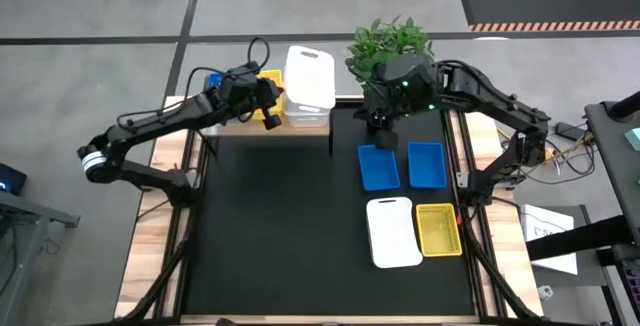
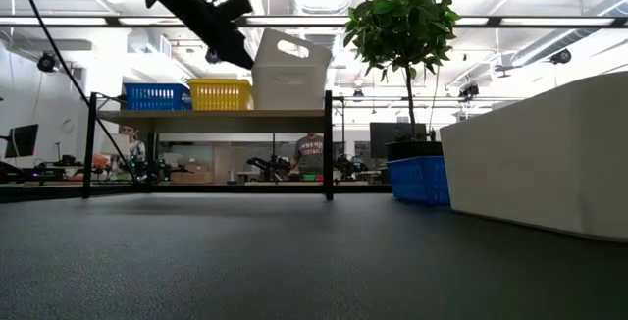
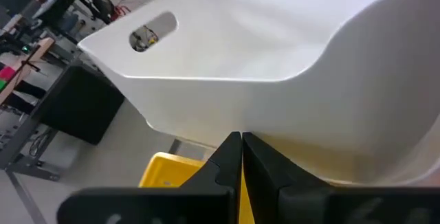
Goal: Stack baskets on shelf by color
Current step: Stack the left white bin into the white bin on the shelf, then stack the left blue bin into the blue bin on the shelf
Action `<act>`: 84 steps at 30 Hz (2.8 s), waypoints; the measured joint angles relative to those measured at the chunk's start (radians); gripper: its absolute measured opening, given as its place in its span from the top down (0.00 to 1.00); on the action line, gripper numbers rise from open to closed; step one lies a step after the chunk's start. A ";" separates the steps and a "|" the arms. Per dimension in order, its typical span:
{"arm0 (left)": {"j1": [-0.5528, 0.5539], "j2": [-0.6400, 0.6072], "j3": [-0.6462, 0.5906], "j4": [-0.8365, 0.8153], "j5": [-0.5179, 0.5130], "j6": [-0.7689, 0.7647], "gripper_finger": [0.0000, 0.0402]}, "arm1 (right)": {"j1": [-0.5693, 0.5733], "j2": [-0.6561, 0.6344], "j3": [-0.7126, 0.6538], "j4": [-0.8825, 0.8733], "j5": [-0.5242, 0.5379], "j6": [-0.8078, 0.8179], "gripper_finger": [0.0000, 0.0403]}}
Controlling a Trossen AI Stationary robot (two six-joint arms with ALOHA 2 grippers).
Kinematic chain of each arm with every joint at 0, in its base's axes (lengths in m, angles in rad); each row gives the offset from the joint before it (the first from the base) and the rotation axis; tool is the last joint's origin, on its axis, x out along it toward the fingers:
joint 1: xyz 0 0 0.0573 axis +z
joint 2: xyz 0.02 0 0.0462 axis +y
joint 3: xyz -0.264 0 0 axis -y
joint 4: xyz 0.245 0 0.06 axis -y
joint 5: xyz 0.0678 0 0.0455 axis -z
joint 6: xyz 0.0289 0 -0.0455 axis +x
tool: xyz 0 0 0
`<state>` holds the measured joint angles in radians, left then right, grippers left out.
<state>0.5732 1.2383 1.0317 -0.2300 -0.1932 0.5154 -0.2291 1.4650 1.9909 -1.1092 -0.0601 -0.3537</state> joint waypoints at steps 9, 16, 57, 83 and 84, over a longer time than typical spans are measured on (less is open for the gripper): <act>0.001 -0.039 0.000 -0.027 -0.001 -0.001 1.00 | 0.000 0.002 -0.047 0.014 0.008 0.027 0.98; -0.020 -0.154 -0.005 0.032 0.037 -0.044 1.00 | 0.000 -0.008 -0.095 0.029 0.008 0.018 0.98; -0.561 -0.132 -0.308 0.312 0.227 -0.170 1.00 | 0.172 -0.179 -0.761 0.293 0.008 0.259 0.98; -0.683 0.196 -0.321 0.867 0.222 -0.274 1.00 | 0.414 -0.215 -1.316 1.092 0.240 0.097 0.98; -0.689 0.205 -0.313 0.872 0.222 -0.274 1.00 | 0.411 -0.224 -1.334 1.130 0.239 0.069 0.98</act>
<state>-0.1155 1.4428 0.7189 0.6423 0.0284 0.2412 0.1819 1.2413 0.6569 0.0205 0.1790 -0.2847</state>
